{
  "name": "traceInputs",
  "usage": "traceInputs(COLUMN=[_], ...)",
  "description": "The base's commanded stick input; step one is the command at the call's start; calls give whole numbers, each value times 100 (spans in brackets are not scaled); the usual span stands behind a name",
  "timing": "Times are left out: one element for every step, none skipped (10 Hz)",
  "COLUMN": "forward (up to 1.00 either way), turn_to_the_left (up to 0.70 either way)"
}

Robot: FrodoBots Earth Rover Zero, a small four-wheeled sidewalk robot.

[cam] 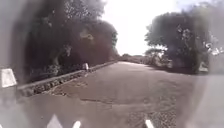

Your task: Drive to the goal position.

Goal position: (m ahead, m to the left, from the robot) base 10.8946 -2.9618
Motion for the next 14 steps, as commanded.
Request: traceInputs(forward=[85,85,85,85,85,85,85,85,85,85,85,85,85,85], turn_to_the_left=[-34,-34,-34,-34,-34,0,0,0,0,0,0,0,0,0])
